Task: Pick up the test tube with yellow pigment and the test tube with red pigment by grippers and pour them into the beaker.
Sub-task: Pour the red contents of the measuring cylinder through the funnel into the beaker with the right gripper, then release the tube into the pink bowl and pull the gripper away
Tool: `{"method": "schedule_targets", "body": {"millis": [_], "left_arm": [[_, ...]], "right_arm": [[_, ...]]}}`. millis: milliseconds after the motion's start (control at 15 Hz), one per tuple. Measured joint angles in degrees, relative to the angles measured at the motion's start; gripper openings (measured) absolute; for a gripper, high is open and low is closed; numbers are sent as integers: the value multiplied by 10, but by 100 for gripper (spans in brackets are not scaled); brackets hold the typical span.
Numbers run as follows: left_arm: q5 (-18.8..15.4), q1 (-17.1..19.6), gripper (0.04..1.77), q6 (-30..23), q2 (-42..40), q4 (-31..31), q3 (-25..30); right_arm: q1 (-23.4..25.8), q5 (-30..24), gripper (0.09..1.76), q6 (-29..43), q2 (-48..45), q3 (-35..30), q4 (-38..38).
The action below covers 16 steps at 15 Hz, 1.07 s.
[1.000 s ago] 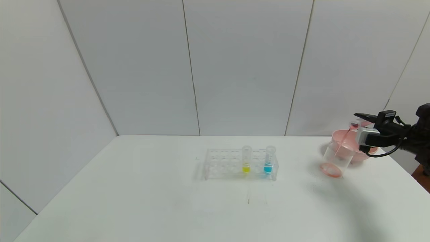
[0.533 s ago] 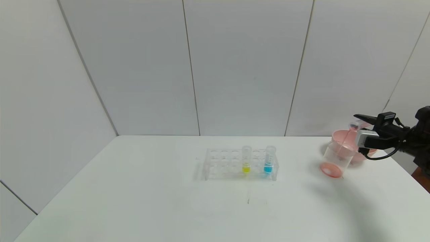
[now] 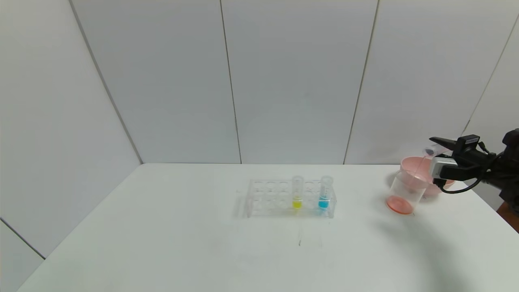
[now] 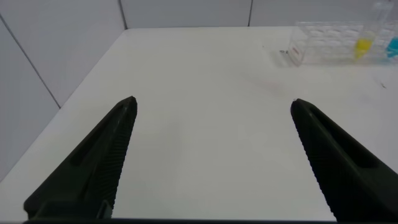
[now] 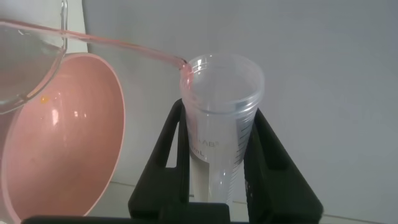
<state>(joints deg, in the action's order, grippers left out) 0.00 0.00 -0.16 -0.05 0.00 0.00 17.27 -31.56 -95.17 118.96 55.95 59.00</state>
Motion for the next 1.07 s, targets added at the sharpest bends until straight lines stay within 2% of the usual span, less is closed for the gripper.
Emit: {"method": "schedule_targets", "body": {"millis": [800, 933, 1067], "left_arm": [[0, 0, 176, 0, 0, 0, 0], [0, 0, 176, 0, 0, 0, 0], [0, 0, 176, 0, 0, 0, 0]], "right_arm": [[-9, 16, 56, 2, 0, 14, 7], [-12, 35, 56, 33, 0, 24, 2], [-17, 91, 56, 138, 0, 50, -8]]}}
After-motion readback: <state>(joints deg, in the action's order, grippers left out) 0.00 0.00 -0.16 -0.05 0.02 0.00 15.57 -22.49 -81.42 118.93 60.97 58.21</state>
